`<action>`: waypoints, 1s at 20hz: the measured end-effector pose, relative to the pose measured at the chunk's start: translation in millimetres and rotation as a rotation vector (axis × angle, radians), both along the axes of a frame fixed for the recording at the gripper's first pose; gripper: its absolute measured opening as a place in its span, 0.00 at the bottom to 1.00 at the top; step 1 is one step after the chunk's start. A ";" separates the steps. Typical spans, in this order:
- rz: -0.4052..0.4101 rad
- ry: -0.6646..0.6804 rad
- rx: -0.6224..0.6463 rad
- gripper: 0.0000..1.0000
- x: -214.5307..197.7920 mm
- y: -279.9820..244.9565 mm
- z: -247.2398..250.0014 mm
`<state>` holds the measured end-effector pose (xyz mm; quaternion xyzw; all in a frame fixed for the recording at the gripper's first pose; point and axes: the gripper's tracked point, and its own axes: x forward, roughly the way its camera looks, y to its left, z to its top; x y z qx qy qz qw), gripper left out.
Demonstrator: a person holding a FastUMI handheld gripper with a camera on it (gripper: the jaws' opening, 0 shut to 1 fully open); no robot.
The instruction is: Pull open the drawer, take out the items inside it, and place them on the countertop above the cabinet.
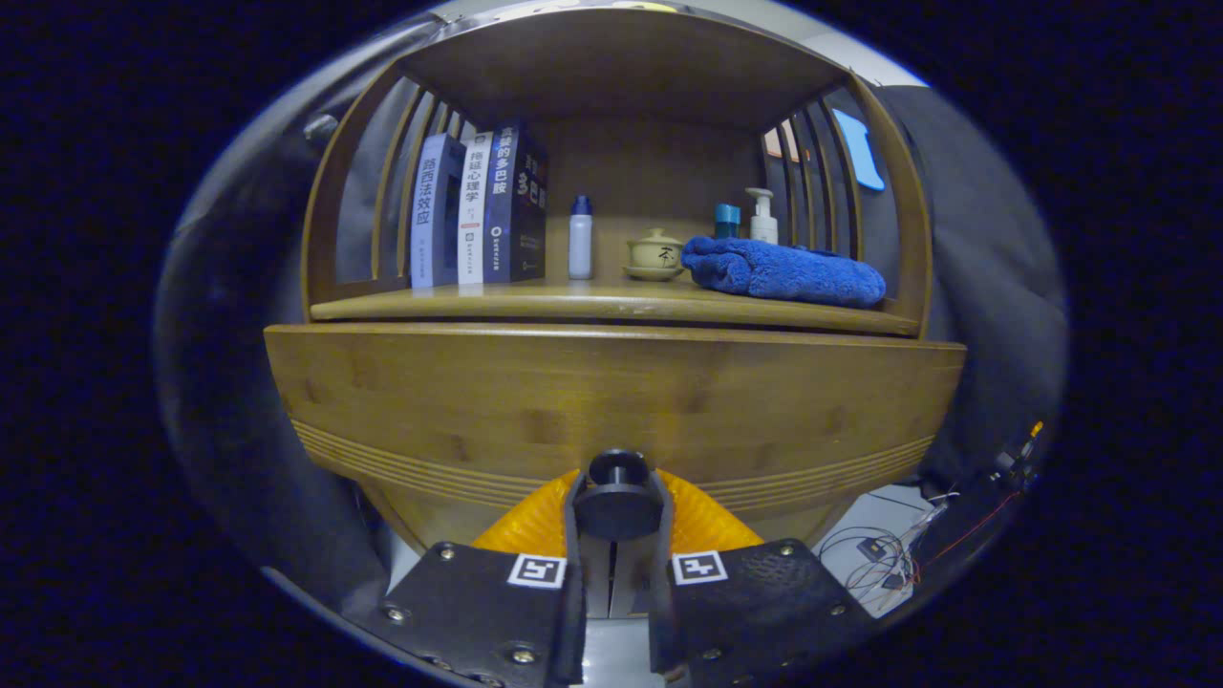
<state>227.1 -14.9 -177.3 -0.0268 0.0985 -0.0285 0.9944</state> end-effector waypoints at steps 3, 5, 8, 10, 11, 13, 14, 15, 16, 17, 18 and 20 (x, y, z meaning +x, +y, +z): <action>0.010 0.006 -0.013 0.26 -34.4 0.2 -1.9; 0.010 -0.006 0.001 0.26 -58.2 -0.4 -2.0; 0.014 -0.007 -0.010 0.26 -89.5 2.6 -5.0; 0.009 -0.015 0.007 0.26 -107.4 3.2 -7.1; 0.008 -0.019 0.008 0.26 -116.3 4.9 -8.5; 0.004 -0.002 0.010 0.26 -135.5 4.0 -17.6; 0.001 0.004 0.015 0.26 -145.4 4.4 -21.6; -0.001 0.009 0.018 0.26 -155.5 4.2 -23.8; 0.000 0.016 0.015 0.26 -165.1 4.3 -25.6; 0.004 0.021 0.013 0.26 -174.9 4.5 -29.2; 0.004 0.032 0.009 0.26 -184.8 2.6 -31.0; -0.003 0.051 0.003 0.26 -204.0 -5.7 -37.9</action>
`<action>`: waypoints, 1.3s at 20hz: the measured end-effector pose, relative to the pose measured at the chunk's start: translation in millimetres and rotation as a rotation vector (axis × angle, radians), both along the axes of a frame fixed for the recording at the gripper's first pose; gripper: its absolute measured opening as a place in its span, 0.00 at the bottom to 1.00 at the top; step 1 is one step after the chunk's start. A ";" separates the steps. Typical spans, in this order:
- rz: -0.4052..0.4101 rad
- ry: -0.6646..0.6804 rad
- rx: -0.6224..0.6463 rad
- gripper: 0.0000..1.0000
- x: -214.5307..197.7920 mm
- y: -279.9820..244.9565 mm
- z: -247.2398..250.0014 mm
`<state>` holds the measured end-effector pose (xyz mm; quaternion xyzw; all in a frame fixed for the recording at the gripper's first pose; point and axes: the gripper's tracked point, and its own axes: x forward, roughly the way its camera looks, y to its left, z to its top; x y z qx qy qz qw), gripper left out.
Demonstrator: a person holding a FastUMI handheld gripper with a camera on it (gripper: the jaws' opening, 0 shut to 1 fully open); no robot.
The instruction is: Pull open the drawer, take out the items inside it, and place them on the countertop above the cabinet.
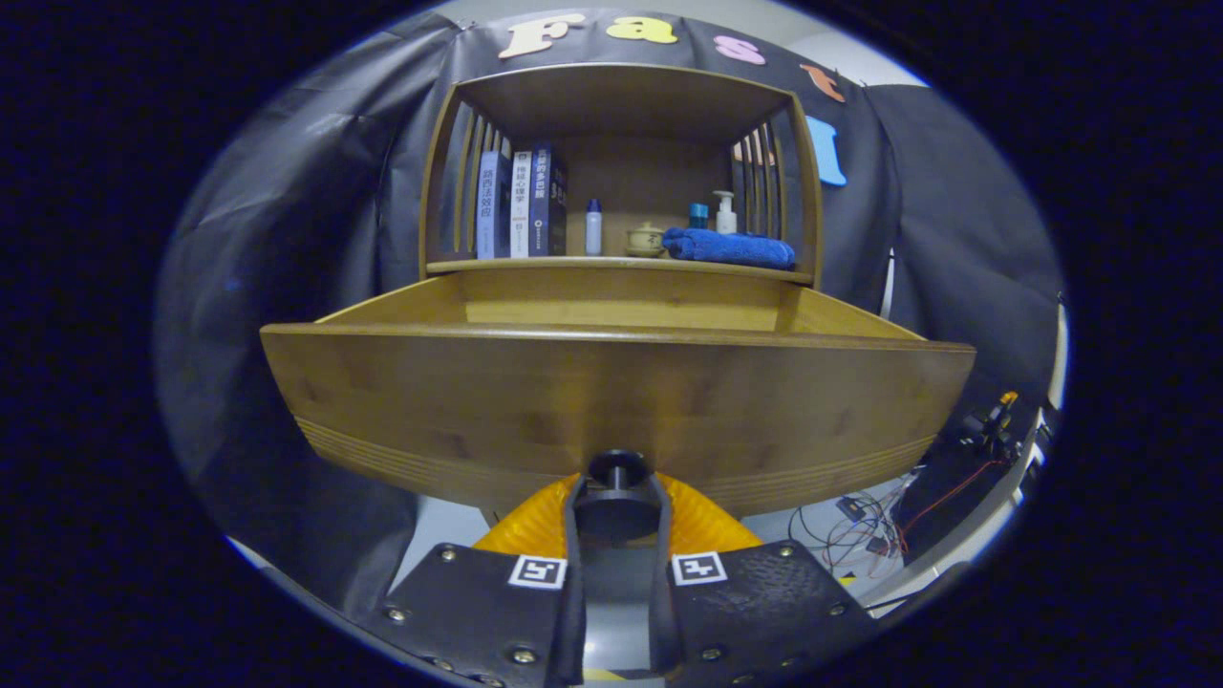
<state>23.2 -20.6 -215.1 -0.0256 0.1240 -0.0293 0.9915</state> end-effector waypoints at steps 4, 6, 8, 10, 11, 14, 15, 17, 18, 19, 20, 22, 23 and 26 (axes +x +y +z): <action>-0.033 0.050 0.003 0.26 -22.8 -18.9 -23.2; -0.029 0.070 -0.016 0.26 -21.8 -19.7 -33.6; -0.013 0.007 0.019 0.26 -19.2 -19.4 -20.9; -0.022 -0.059 0.042 0.26 -10.4 -18.5 -1.1; -0.023 -0.049 0.010 0.26 -6.0 -21.1 0.4; -0.020 -0.086 0.056 0.26 -1.8 -17.9 4.0; -0.021 -0.074 0.067 0.26 0.3 -14.8 2.9; -0.015 -0.055 0.012 0.26 5.4 -13.4 0.0; -0.010 -0.052 0.022 0.26 7.0 -9.3 1.3; -0.006 -0.069 0.035 0.26 10.6 -4.4 6.2; -0.002 -0.064 0.050 0.26 14.1 -0.6 6.2; -0.018 -0.068 0.035 0.26 18.3 -4.0 7.5; -0.018 -0.071 0.040 0.25 18.0 -3.1 9.0; -0.030 -0.094 0.057 0.26 21.7 -3.1 13.3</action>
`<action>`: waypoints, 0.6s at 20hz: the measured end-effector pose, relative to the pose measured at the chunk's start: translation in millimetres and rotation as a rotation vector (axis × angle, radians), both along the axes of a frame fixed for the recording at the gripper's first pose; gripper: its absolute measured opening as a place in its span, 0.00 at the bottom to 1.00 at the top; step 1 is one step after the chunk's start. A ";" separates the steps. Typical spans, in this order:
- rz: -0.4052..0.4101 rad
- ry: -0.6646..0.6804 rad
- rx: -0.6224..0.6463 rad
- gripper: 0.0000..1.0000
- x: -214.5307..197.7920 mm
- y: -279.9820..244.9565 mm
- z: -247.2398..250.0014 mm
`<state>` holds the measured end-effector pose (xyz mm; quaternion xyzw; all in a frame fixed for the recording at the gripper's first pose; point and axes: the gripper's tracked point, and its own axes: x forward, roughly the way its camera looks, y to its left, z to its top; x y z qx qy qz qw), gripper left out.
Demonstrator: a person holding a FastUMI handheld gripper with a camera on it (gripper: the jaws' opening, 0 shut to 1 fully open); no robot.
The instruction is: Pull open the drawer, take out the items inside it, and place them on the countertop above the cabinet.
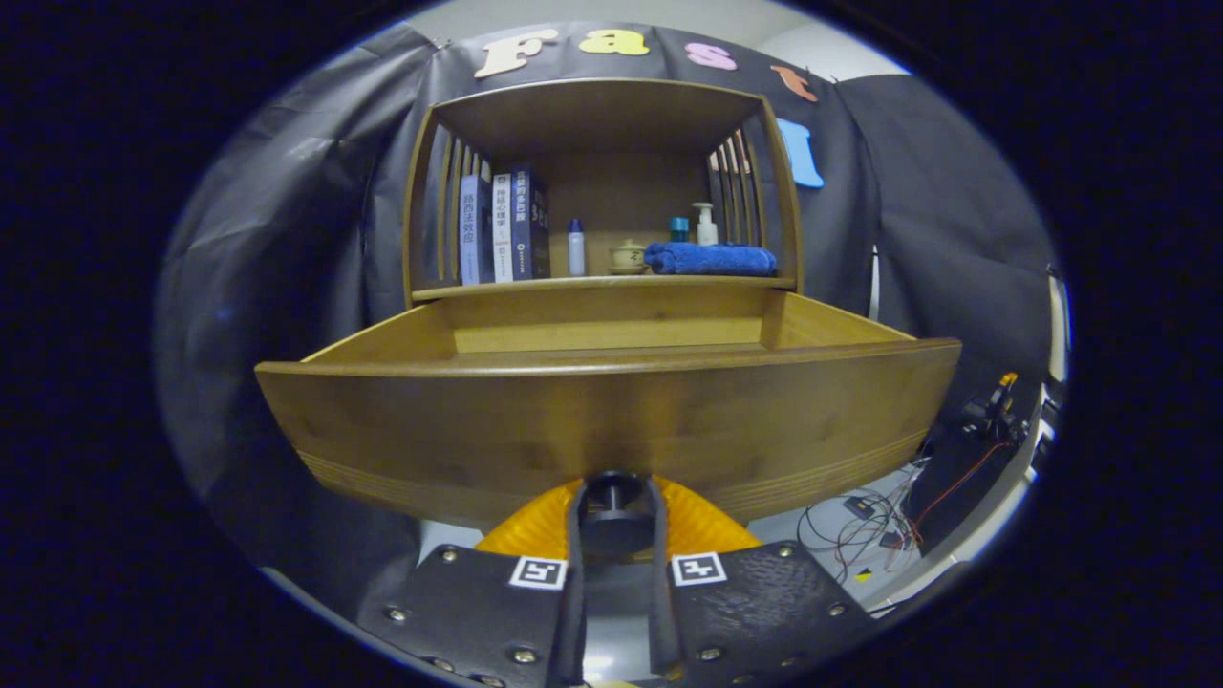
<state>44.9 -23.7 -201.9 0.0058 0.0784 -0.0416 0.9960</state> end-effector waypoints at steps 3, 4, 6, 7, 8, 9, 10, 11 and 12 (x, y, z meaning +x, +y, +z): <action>-0.015 -0.026 0.033 0.26 1.8 -1.4 0.6; -0.018 -0.037 0.040 0.26 0.0 -0.2 0.8; -0.022 -0.043 0.041 0.31 2.8 -1.3 -0.8; -0.025 -0.053 0.044 0.33 1.5 -1.7 -1.1; -0.046 -0.053 0.047 0.38 0.1 -4.5 -2.7; -0.078 -0.057 0.069 0.40 -1.2 -9.6 -4.9; -0.084 -0.066 0.097 0.48 -6.6 -7.2 -3.2; -0.084 -0.056 0.105 0.56 -10.5 -4.0 -4.2; -0.084 -0.045 0.089 0.65 -15.8 -1.5 -2.5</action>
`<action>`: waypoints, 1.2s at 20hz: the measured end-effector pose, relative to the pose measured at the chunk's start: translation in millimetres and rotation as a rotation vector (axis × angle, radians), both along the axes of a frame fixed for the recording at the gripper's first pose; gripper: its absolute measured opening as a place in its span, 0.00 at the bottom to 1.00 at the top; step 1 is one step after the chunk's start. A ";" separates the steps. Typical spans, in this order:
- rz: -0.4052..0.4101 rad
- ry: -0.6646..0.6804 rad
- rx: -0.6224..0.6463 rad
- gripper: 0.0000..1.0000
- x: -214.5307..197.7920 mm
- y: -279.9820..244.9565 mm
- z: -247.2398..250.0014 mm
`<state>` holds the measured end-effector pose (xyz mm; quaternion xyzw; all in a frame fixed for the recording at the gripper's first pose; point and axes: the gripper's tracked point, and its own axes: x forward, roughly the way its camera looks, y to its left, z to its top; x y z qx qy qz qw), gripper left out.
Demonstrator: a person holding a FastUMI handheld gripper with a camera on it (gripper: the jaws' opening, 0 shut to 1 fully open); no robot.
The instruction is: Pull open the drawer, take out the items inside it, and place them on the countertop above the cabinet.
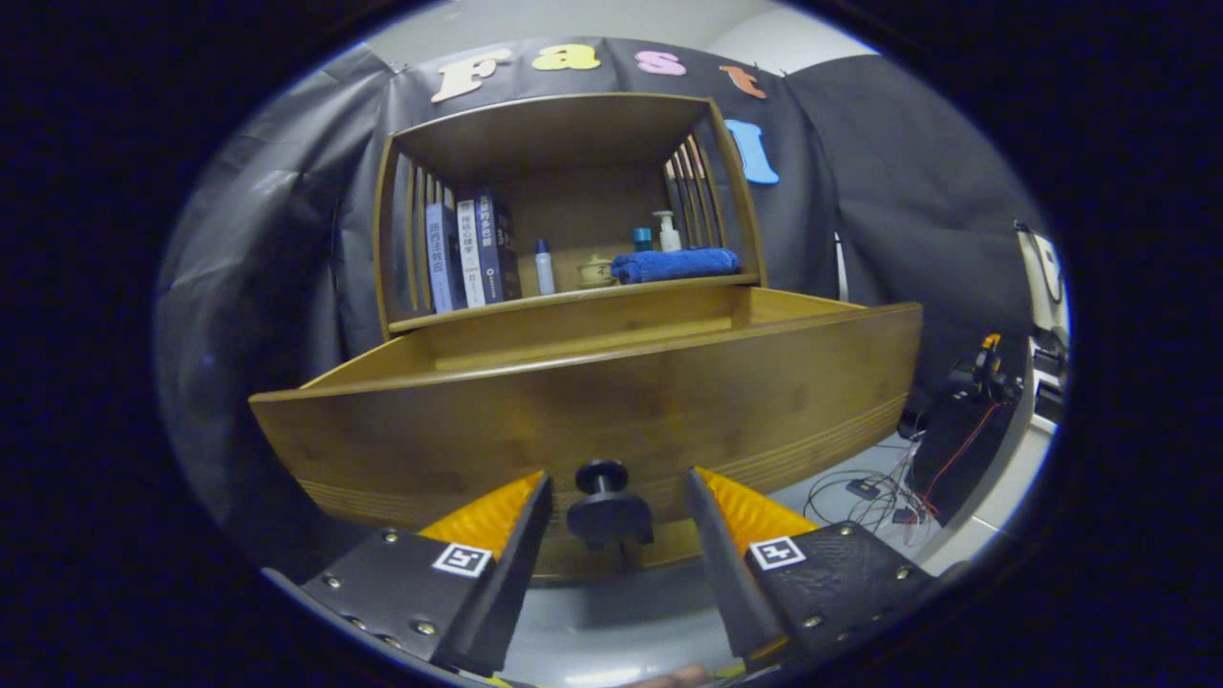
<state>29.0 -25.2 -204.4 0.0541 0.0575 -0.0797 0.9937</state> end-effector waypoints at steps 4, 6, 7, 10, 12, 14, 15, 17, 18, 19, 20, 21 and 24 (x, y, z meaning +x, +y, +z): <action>0.036 0.000 -0.033 0.97 -9.8 11.3 38.8; 0.024 0.000 -0.035 0.98 -14.2 11.5 58.2; 0.024 0.010 -0.022 0.99 -16.3 13.6 66.0; 0.017 0.049 -0.033 0.99 -12.3 19.2 95.6; 0.001 0.093 -0.051 0.99 2.9 20.1 112.9; -0.019 0.099 -0.062 0.99 26.5 18.8 134.5; -0.021 0.114 -0.070 0.99 43.9 18.1 139.7; -0.008 0.177 -0.081 0.99 76.6 20.2 135.5; -0.002 0.212 -0.090 0.99 91.5 19.4 131.9; 0.007 0.254 -0.100 0.99 102.3 19.8 126.3; 0.012 0.301 -0.111 0.99 114.1 19.8 118.7; 0.012 0.349 -0.121 1.00 124.9 16.7 108.0; 0.029 0.537 -0.077 0.99 148.9 17.0 71.3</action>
